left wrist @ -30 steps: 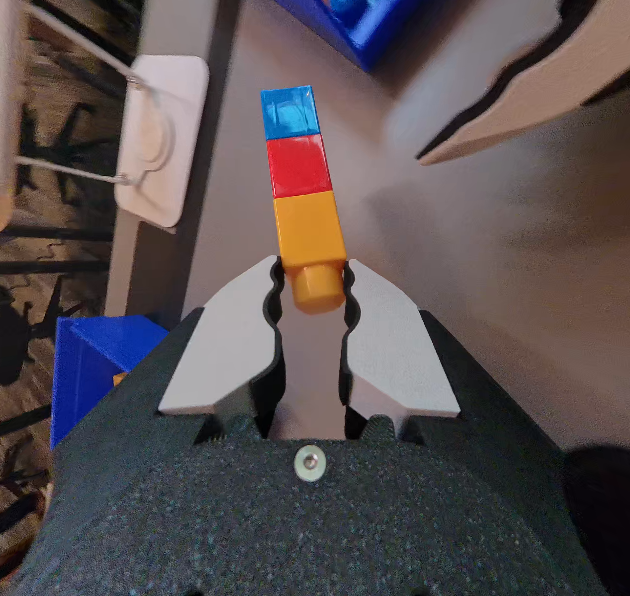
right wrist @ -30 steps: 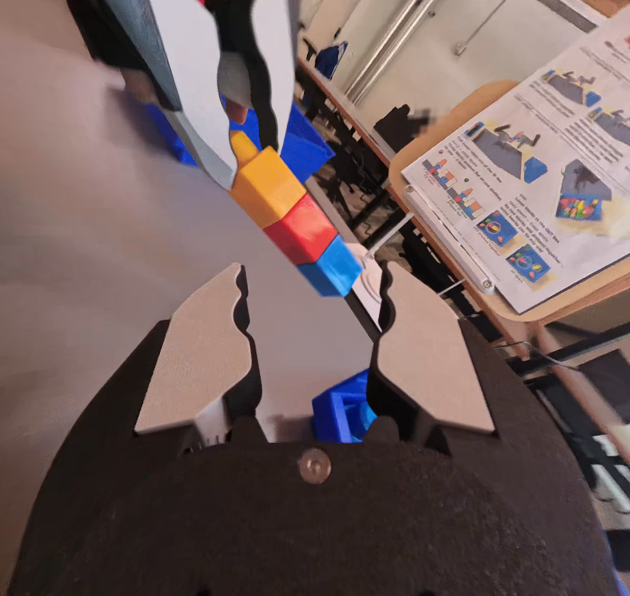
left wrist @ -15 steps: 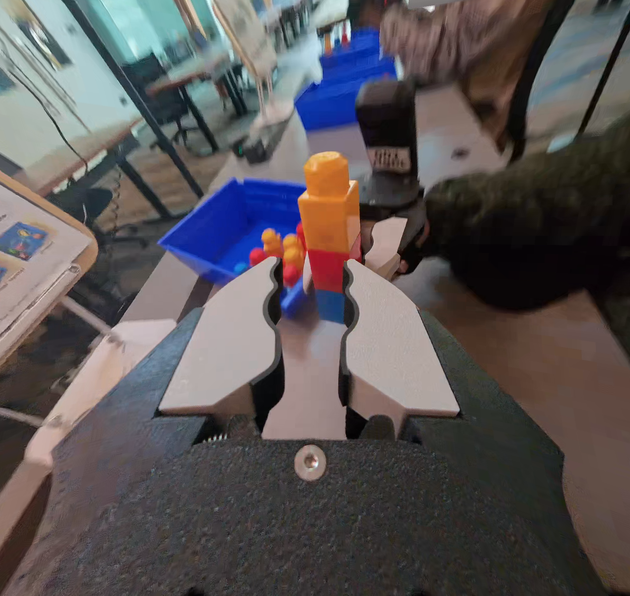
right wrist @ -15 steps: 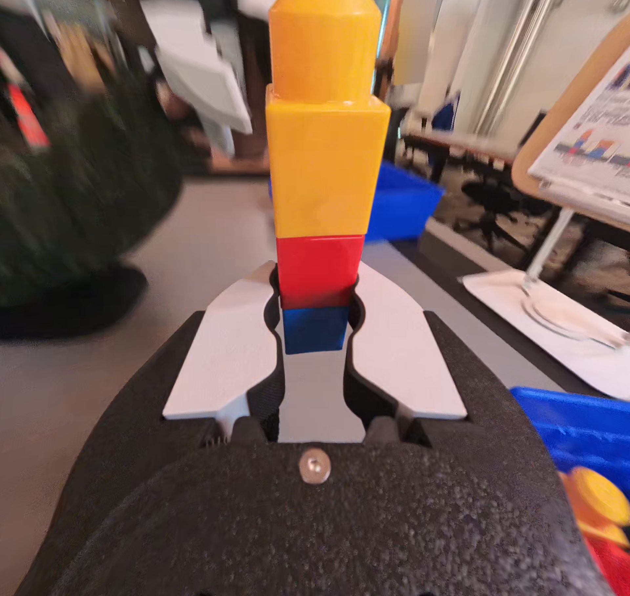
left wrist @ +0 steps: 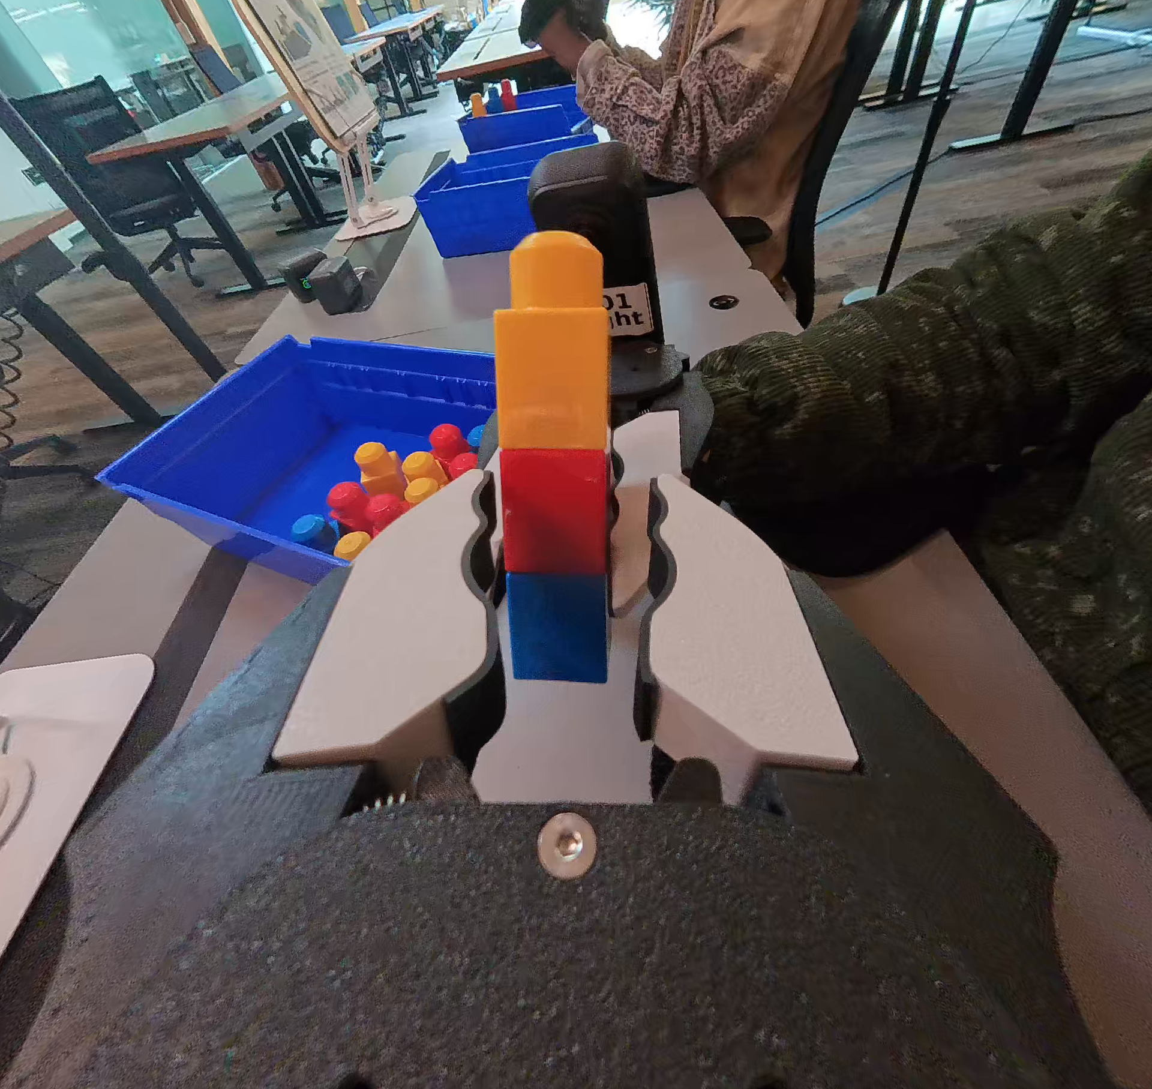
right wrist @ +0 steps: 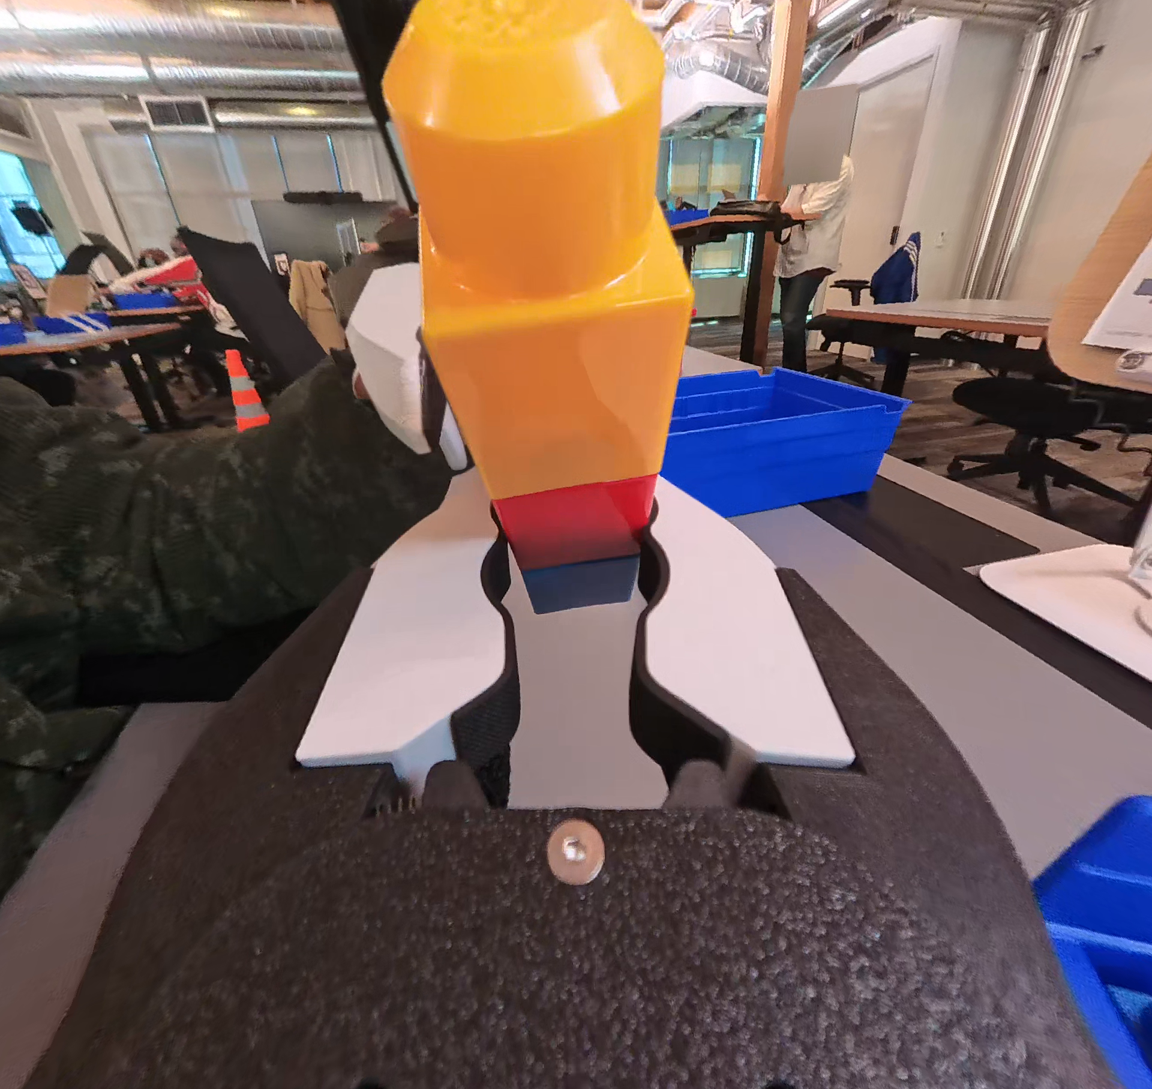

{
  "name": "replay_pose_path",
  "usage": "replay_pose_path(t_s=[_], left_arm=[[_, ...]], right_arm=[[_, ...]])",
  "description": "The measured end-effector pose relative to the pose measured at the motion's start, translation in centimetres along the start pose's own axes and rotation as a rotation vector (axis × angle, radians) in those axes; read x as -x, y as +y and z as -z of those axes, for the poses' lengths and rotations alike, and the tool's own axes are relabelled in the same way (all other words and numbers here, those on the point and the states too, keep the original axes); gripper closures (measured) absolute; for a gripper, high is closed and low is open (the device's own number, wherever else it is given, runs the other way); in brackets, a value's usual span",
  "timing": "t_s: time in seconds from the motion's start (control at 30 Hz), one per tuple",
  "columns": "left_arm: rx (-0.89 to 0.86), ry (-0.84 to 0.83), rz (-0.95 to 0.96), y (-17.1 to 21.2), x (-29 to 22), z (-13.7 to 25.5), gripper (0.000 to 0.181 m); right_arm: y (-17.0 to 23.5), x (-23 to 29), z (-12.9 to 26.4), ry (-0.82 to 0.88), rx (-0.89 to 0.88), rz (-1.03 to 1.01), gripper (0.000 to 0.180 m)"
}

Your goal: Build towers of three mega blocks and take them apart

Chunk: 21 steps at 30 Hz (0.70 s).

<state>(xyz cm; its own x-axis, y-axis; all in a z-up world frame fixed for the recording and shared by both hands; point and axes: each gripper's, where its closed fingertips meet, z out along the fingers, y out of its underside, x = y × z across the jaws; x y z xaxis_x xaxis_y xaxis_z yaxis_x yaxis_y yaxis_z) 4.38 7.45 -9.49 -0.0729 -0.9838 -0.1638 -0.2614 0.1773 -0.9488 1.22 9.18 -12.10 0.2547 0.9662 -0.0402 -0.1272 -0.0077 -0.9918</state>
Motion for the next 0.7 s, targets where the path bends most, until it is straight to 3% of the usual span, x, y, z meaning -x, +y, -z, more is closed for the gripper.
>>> replay_pose_path(t_s=[0.17,0.23,0.43,0.57,0.7], left_arm=[[0.127,-0.052,-0.026,2.2,0.7,-1.0,0.129],[0.154,0.001,-0.058,2.7,-0.3,-1.3,0.144],[0.241,-0.081,-0.12,3.4,1.0,0.1,0.144],[0.412,-0.136,-0.062,7.5,2.8,3.1,0.144],[0.626,-0.086,-0.017,12.1,2.4,3.1,0.144]], right_arm=[[1.1,0.4,-0.4,0.002,0.069,0.065,0.141],[1.9,0.5,-0.6,0.013,0.112,0.107,0.141],[2.1,-0.3,-0.3,0.046,0.167,0.126,0.138],[1.1,-2.3,1.3,0.103,0.125,0.087,0.133],[1.5,-2.1,1.5,0.083,0.17,0.113,0.136]])
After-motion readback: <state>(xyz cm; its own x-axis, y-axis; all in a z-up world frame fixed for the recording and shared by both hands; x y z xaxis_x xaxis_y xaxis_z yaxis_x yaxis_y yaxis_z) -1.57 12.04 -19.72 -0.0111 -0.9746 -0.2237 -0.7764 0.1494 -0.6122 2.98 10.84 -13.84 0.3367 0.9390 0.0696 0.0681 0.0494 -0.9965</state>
